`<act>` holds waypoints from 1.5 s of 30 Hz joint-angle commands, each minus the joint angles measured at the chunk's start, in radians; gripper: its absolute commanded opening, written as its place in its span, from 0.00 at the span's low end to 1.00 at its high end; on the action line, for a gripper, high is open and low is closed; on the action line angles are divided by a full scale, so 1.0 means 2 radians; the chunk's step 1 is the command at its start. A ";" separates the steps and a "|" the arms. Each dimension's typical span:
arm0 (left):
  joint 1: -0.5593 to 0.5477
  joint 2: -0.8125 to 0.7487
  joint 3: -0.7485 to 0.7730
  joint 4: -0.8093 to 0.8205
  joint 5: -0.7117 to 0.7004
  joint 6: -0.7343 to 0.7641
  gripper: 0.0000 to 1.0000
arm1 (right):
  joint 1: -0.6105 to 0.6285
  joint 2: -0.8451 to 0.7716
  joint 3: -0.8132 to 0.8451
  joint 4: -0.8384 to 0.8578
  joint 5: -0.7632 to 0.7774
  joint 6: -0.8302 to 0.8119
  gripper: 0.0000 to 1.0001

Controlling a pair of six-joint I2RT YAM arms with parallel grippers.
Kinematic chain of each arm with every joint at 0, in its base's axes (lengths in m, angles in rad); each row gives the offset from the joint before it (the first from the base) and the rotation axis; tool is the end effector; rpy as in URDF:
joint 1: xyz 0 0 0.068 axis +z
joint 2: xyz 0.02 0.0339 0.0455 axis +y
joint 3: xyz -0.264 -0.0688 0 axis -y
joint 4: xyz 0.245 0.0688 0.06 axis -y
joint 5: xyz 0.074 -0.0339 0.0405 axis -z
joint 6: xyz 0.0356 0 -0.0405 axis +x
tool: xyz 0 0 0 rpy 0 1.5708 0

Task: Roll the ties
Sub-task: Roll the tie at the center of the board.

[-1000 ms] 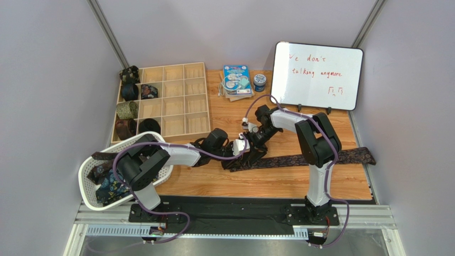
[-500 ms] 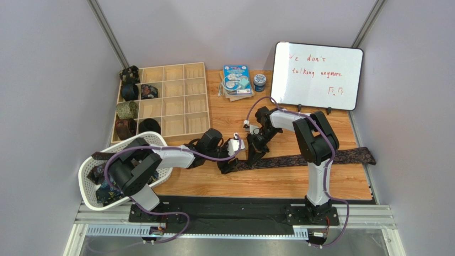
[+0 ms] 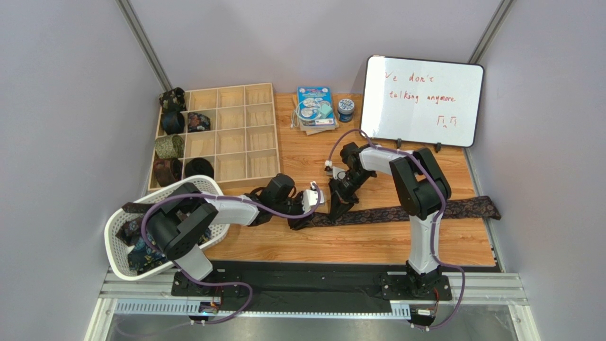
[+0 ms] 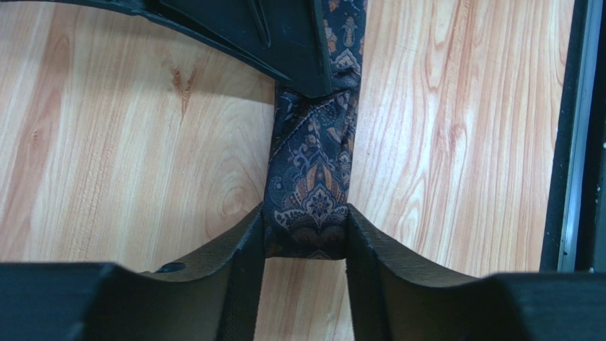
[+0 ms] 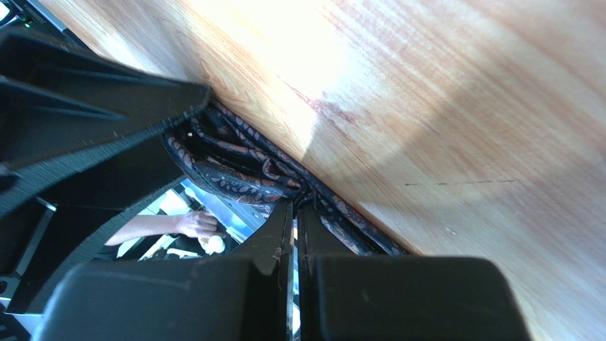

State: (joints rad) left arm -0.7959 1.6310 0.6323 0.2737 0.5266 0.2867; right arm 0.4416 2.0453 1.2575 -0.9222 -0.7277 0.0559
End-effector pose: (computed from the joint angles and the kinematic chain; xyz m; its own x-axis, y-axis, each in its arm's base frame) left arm 0.1953 -0.2250 0.1340 -0.1959 0.5495 -0.8122 0.9761 0.1884 -0.1080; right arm 0.2991 0.1676 0.1174 -0.9071 -0.3827 0.1753 -0.1853 0.7371 0.6499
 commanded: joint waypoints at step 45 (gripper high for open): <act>-0.059 0.117 0.108 -0.110 -0.055 0.032 0.38 | -0.064 -0.070 0.000 -0.045 -0.059 -0.049 0.45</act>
State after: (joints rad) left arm -0.9039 1.7958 0.8669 0.1997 0.4847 0.2981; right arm 0.3038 1.9648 1.2434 -0.9989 -0.7673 -0.0200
